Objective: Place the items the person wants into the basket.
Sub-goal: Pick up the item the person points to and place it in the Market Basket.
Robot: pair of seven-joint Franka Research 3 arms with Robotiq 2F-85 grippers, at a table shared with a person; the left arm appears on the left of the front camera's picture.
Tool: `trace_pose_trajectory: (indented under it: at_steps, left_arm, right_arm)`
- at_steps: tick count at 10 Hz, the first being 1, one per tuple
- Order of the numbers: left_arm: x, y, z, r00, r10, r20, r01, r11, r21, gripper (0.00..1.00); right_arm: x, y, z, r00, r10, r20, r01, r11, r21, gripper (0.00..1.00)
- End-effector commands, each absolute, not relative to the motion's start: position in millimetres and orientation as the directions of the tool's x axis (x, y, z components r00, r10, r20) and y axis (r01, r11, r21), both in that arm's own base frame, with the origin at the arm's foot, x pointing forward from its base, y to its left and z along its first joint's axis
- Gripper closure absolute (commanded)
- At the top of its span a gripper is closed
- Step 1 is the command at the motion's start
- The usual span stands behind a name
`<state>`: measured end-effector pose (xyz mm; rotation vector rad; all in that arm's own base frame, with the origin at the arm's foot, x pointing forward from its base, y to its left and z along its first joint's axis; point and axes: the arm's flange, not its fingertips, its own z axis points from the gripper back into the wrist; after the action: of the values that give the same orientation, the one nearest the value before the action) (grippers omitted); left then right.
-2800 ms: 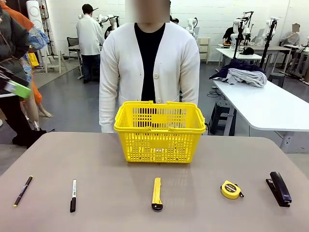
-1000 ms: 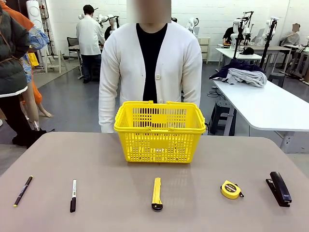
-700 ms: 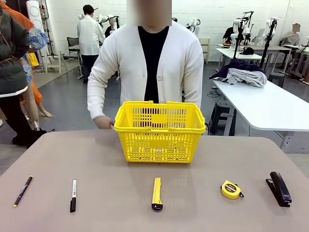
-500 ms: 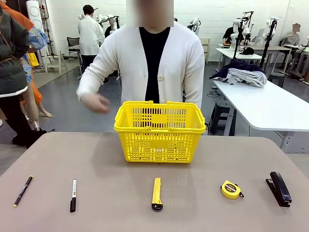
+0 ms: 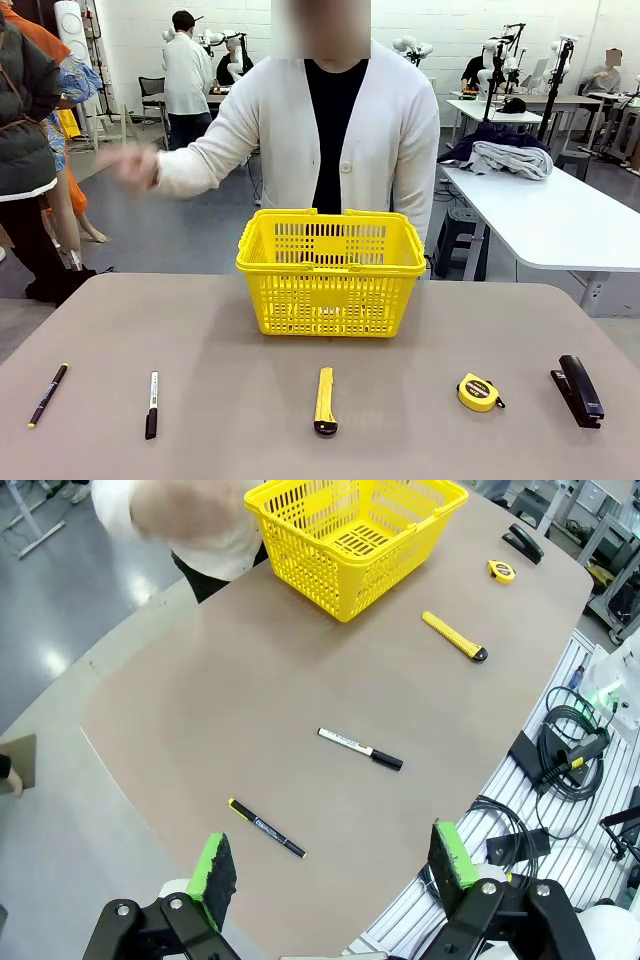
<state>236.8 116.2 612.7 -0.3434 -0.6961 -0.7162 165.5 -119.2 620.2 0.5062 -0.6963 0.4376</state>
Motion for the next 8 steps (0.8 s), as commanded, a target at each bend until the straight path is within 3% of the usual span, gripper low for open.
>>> trace_pose_trajectory:
  at_steps: [1, 8]
  left_arm:
    - [236.4, 116.7, 613.5, 0.543, -0.48, 0.689, 0.697, 0.715, -0.051, 0.0]
    - [236.4, 116.7, 613.5, 0.543, -0.48, 0.689, 0.697, 0.715, -0.051, 0.0]
  right_arm:
    - [164.3, -117.8, 620.7, 0.679, 0.219, 0.701, -0.549, 0.785, 0.287, 0.0]
    - [164.3, -117.8, 620.7, 0.679, 0.219, 0.701, -0.549, 0.785, 0.287, 0.0]
